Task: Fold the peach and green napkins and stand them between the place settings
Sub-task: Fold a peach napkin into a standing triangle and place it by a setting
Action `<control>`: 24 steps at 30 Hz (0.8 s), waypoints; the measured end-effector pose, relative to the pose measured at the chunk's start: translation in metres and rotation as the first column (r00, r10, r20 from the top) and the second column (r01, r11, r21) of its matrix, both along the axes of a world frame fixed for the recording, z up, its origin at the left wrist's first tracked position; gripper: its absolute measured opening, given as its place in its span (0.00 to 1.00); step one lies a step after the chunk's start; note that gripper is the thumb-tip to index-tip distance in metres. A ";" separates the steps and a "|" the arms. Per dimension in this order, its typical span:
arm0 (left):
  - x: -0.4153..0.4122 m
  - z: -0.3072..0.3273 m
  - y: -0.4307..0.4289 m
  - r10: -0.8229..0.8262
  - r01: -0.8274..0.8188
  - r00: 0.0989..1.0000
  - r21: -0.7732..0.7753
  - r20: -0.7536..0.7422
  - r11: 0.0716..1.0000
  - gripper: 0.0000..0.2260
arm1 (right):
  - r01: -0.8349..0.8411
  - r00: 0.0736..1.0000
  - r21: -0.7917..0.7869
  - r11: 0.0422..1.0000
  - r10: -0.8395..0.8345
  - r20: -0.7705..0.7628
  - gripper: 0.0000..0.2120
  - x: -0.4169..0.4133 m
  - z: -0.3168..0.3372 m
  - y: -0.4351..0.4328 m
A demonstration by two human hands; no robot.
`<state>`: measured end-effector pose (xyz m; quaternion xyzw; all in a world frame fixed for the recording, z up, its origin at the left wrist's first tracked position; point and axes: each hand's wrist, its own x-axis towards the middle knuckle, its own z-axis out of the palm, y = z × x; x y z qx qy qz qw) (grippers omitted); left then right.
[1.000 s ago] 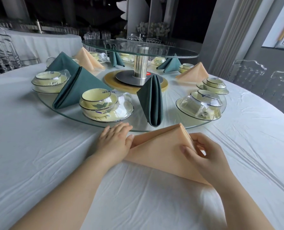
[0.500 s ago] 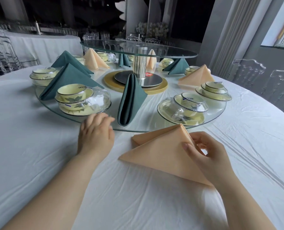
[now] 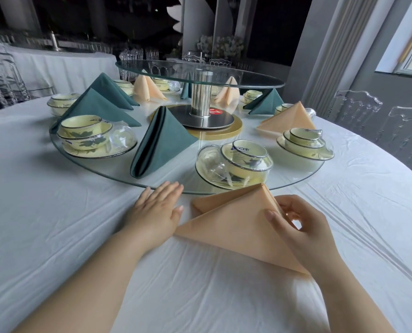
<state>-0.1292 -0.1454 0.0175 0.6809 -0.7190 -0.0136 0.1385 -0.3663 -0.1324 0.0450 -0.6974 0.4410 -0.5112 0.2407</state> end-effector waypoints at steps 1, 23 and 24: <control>0.004 0.001 0.000 0.024 -0.024 0.999 0.011 0.022 1.000 0.27 | 0.002 1.000 -0.003 1.000 -0.002 -0.011 0.13 -0.001 0.000 -0.001; -0.016 -0.001 -0.001 -0.286 0.296 0.954 -0.412 0.087 0.862 0.19 | -0.016 1.000 0.052 0.998 0.016 0.008 0.09 0.000 -0.002 0.000; -0.017 -0.002 -0.002 -0.309 0.315 0.947 -0.415 0.084 0.853 0.18 | -0.009 1.000 0.047 0.999 0.009 -0.002 0.11 0.000 -0.002 0.000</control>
